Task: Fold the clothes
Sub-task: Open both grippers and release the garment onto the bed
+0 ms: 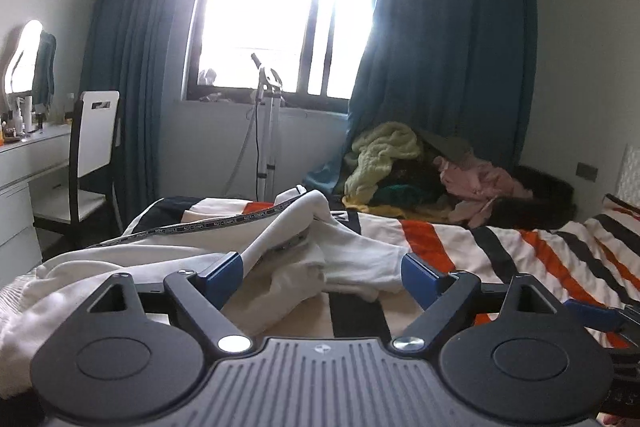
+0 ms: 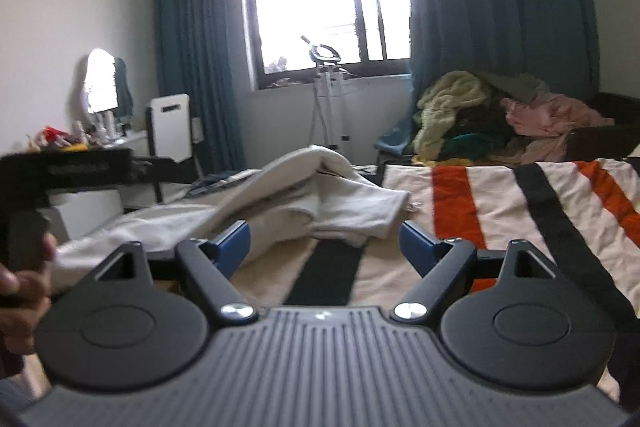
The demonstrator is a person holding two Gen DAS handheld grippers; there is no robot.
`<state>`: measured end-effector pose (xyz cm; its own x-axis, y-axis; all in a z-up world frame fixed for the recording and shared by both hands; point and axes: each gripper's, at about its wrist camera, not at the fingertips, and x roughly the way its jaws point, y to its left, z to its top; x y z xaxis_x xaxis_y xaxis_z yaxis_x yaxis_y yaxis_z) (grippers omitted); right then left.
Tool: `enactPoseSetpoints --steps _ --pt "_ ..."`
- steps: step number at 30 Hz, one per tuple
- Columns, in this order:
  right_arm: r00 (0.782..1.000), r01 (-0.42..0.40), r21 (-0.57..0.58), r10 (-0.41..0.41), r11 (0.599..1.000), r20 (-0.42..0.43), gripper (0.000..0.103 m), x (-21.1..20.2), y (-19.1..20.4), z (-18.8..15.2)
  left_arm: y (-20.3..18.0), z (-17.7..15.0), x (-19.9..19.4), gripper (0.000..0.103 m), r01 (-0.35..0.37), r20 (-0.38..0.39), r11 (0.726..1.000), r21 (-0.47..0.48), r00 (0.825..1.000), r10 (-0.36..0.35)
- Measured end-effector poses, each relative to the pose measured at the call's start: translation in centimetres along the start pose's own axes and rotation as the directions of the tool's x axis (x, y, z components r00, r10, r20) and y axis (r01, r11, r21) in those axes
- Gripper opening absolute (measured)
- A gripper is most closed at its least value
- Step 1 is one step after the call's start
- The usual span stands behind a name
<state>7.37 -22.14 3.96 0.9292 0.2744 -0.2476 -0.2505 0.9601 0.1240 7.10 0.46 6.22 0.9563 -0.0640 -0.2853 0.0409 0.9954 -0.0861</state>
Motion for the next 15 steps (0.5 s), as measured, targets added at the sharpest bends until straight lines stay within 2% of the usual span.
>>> enactPoseSetpoints --steps 5,7,10,15 --pt "0.999 0.038 0.043 -0.038 0.998 -0.003 0.084 1.4 -1.2 -2.1 0.5 -3.6 2.3 0.088 -0.046 -0.035 0.999 0.024 0.998 0.047" --pt "0.999 0.054 0.067 -0.054 0.996 -0.010 0.084 1.6 -1.6 -2.5 -0.1 -4.5 3.2 0.088 -0.058 -0.062 0.996 0.072 0.996 0.062" --pt "0.998 0.065 0.088 -0.064 0.994 -0.010 0.084 1.7 -2.0 -2.5 -1.1 -5.0 4.0 0.088 -0.093 -0.054 0.985 0.146 0.993 0.102" --pt "0.995 0.100 0.078 -0.100 0.992 -0.006 0.084 1.7 -2.2 -2.8 -1.8 -5.8 4.6 0.089 -0.072 -0.059 0.984 0.165 0.995 0.083"
